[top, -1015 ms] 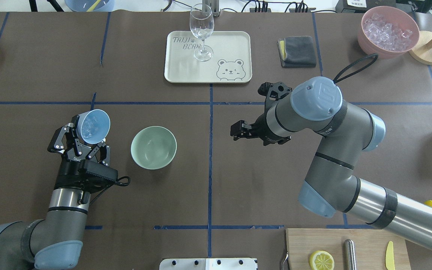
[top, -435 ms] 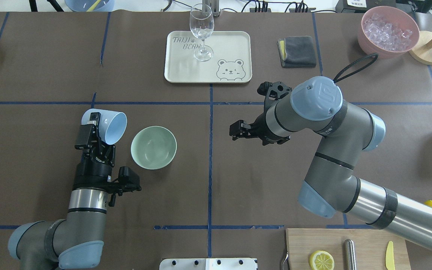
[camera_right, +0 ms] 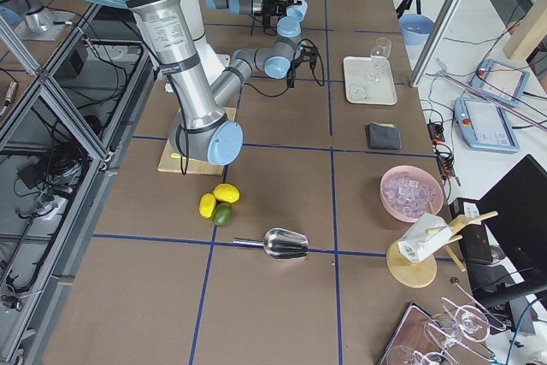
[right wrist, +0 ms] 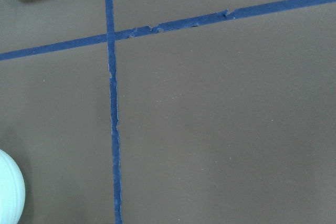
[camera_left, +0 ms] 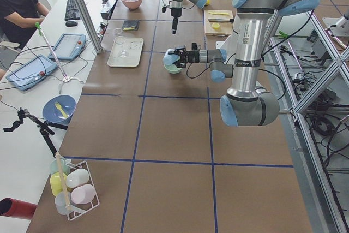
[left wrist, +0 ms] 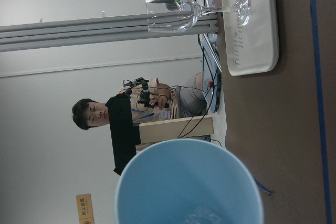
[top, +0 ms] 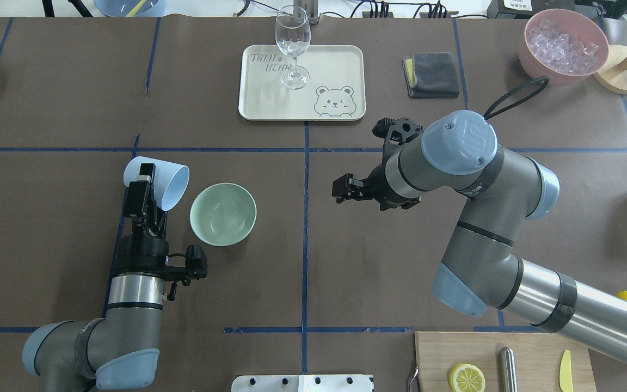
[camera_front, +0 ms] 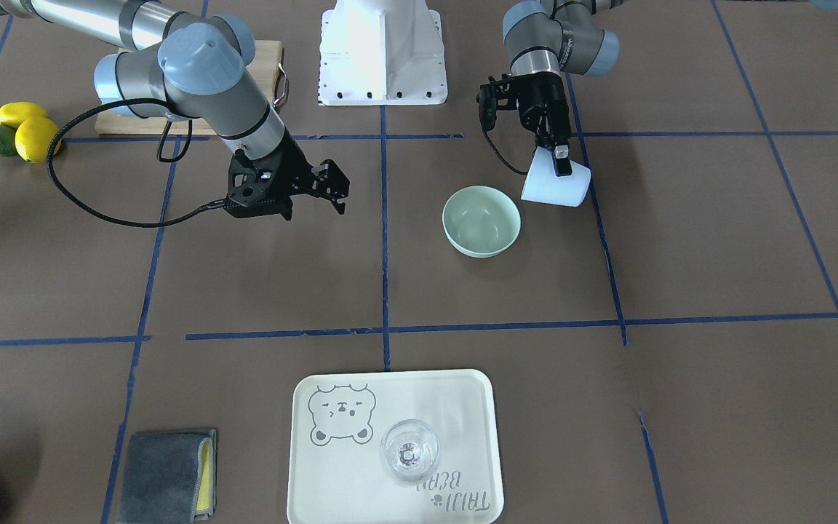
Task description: Pour ice into bowl
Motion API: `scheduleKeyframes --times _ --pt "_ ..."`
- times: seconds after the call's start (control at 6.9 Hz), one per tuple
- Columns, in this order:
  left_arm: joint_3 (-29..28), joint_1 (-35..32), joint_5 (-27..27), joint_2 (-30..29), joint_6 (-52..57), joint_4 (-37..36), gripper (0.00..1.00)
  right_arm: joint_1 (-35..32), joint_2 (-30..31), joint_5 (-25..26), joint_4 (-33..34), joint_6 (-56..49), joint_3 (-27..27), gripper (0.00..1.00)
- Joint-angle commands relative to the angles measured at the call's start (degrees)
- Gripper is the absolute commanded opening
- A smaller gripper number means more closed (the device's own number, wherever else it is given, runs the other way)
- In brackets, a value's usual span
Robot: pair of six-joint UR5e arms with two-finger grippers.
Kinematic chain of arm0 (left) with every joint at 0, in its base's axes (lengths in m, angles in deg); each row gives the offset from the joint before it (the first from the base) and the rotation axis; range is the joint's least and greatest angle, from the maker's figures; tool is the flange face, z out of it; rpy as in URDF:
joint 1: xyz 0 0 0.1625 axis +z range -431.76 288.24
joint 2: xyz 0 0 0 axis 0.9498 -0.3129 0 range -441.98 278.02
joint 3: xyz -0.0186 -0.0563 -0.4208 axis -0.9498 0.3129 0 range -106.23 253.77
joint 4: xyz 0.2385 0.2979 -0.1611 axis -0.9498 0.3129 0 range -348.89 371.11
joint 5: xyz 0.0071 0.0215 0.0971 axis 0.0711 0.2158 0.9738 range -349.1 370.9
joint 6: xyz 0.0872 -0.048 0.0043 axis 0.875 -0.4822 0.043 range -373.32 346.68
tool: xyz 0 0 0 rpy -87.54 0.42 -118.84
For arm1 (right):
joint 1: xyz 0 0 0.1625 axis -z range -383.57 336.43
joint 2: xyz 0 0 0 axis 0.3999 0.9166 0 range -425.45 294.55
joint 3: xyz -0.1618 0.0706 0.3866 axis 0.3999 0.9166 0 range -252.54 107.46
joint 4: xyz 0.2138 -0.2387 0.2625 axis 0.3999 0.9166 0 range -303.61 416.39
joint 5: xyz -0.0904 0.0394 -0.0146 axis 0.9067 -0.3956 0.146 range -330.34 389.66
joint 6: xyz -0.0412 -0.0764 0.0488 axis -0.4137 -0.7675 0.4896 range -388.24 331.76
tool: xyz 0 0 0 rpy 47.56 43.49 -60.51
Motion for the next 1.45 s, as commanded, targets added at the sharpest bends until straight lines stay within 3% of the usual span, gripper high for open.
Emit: scheduleKeyframes --times 0.0,1.31 --pt "-0.17 0.00 0.24 -0.09 6.66 0.09 0.00 0.14 -0.26 0.01 0.00 0.84 -0.05 1.00" --pt "-0.78 0.09 1.63 -0.10 10.91 0.18 0.00 0.32 -0.52 0.01 0.00 1.02 -0.05 1.00"
